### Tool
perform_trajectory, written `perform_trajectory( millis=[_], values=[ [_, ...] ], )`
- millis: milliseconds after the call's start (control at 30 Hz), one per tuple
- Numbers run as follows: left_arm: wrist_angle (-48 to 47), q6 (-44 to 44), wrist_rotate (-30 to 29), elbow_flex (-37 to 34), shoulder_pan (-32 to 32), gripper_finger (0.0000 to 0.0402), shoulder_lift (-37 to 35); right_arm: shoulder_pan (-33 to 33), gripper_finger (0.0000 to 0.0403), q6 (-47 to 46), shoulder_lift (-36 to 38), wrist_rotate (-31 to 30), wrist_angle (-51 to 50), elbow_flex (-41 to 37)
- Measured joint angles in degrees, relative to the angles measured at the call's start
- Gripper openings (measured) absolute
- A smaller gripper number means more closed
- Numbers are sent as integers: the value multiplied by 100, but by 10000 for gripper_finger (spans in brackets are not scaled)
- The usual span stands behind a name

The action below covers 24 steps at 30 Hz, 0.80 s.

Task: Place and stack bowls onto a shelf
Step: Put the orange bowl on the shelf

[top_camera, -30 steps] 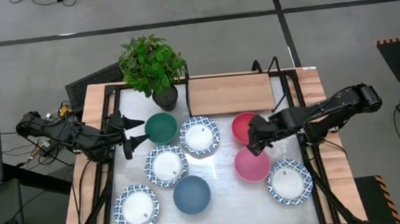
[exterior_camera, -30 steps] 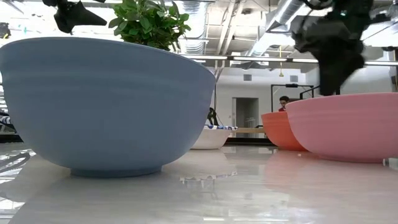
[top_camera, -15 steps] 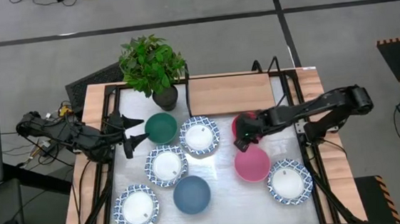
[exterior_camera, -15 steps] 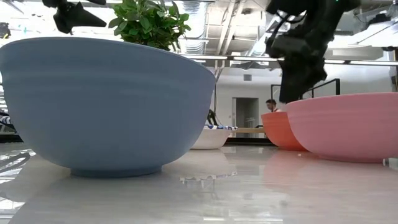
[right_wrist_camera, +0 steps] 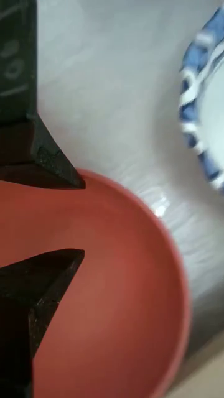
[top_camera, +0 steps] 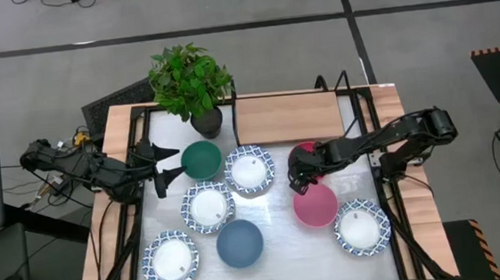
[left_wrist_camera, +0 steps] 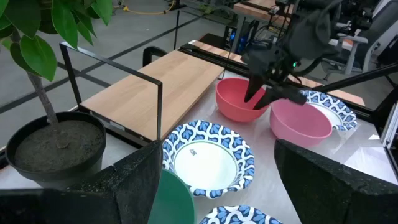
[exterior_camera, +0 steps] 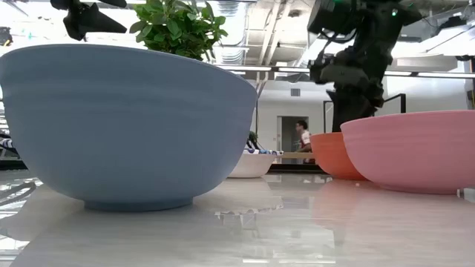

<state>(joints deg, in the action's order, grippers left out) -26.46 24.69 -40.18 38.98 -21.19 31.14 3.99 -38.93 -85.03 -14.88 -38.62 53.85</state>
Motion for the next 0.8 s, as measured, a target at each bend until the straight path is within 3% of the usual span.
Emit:
perform_trajectory(
  millis=[400,800],
  values=[
    [-8,0,4,0,0,293,0,44,191,55,406,-11,217,365],
    [-58,2,7,0,2,293,0,48,191,38,-553,-17,99,362]
  ],
)
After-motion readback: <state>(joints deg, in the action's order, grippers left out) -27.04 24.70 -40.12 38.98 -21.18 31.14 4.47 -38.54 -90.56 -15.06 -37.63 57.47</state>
